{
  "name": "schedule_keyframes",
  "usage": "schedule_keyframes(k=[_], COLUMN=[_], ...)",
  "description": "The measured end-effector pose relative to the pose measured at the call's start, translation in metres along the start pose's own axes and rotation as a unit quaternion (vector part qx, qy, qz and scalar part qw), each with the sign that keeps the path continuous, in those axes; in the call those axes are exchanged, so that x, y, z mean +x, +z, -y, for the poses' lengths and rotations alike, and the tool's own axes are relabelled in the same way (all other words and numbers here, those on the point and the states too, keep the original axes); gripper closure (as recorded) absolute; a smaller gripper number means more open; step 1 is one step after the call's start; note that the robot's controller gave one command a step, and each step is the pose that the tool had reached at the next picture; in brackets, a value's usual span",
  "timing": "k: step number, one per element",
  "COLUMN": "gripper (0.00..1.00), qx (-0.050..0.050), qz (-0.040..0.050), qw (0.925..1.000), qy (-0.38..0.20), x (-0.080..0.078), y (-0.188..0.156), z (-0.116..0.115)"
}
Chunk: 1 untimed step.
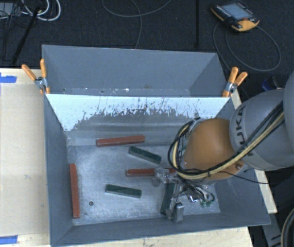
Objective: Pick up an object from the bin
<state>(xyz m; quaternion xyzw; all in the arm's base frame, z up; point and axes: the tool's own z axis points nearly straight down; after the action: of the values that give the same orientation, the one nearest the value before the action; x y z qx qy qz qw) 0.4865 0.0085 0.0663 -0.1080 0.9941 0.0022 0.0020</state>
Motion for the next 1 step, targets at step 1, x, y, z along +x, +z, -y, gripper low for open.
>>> schedule_keyframes(k=[1], gripper=[0.0], qx=[0.003], qz=[-0.0027], qw=[0.9954], qy=[0.096], x=[-0.0049], y=[-0.011], z=[0.0184])
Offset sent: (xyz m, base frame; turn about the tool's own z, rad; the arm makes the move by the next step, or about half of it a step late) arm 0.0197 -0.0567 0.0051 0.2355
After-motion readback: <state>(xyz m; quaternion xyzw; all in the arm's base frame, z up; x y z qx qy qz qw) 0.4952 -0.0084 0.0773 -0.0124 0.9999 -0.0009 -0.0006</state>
